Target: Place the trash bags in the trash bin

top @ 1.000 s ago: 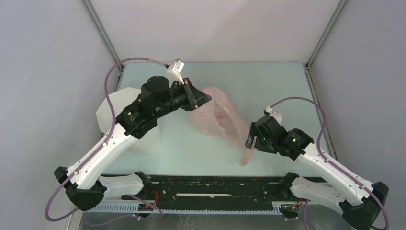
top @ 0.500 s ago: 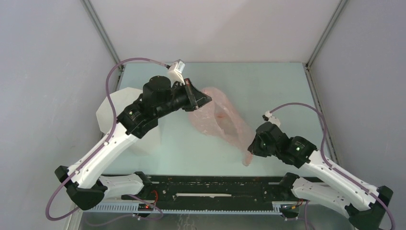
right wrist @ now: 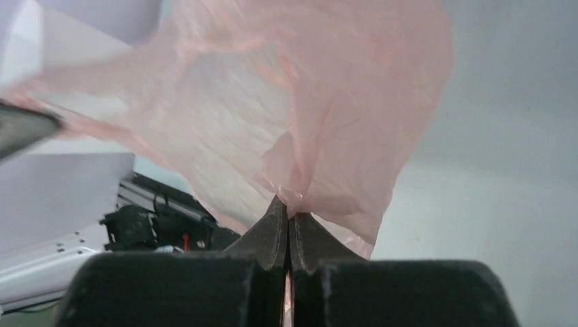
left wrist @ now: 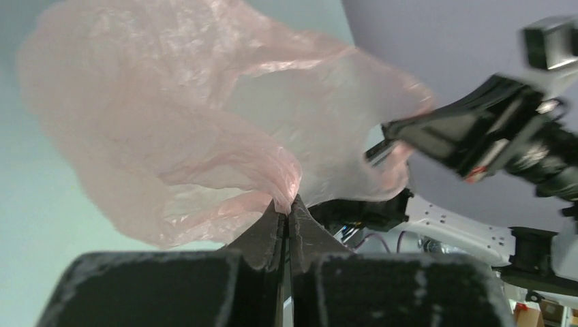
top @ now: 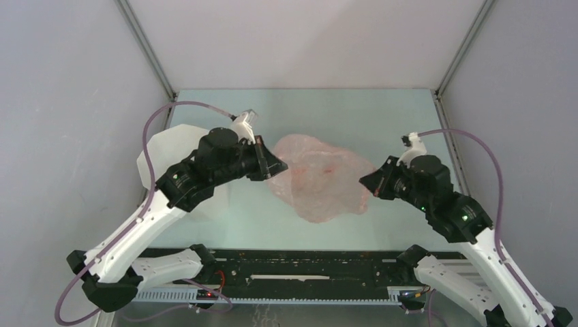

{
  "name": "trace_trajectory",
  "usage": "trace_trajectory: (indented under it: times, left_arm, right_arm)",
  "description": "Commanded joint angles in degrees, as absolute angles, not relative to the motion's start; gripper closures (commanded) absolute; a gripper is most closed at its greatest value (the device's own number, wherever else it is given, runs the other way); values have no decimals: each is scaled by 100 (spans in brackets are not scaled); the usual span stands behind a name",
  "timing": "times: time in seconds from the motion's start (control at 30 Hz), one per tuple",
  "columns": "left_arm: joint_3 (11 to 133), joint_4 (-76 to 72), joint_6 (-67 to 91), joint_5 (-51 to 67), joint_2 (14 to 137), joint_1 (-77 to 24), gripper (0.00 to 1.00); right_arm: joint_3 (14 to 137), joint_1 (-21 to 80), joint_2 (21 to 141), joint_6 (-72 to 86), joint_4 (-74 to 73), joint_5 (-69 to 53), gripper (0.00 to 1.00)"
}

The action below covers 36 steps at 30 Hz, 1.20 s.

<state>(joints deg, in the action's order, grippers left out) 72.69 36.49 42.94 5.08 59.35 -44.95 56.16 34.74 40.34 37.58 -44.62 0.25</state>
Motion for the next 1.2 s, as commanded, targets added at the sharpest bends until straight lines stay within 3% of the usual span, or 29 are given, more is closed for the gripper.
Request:
trace_trajectory:
  times: [0.0, 0.1, 0.2, 0.3, 0.53, 0.67, 0.97, 1.1, 1.17]
  left_arm:
    - [6847, 4204, 4149, 307, 5482, -4526, 93]
    - [6471, 4251, 4256, 249, 5292, -4529, 92]
    - [6191, 4285, 4366, 306, 5254, -4535, 83]
    - [6179, 4449, 4335, 356, 5397, -4582, 70]
    - [6253, 5075, 4108, -72, 5785, -4681, 27]
    - [6398, 5433, 4108, -442, 6004, -4699, 19]
    - [7037, 5464, 4051, -1171, 6094, -4693, 30]
    - [7321, 5251, 3989, -965, 6333, -4686, 70]
    - [7496, 5000, 3903, -633, 6413, -4713, 78]
  right_arm:
    - [6018, 3113, 3897, 3331, -4301, -482, 100]
    - [6012, 3067, 3939, 3316, -4166, -652, 100]
    - [6029, 3042, 3992, 3287, -4119, -694, 100]
    - [6026, 3032, 4029, 3303, -4103, -770, 100]
    - [6028, 3017, 4030, 3304, -4052, -754, 100]
    - [6084, 2885, 4127, 3214, -4042, -808, 100]
    - [6089, 2821, 4190, 3063, -4261, -852, 100]
    - [6098, 2814, 4222, 2925, -4419, -976, 100]
    - [6061, 2832, 4282, 2896, -4400, -1153, 100]
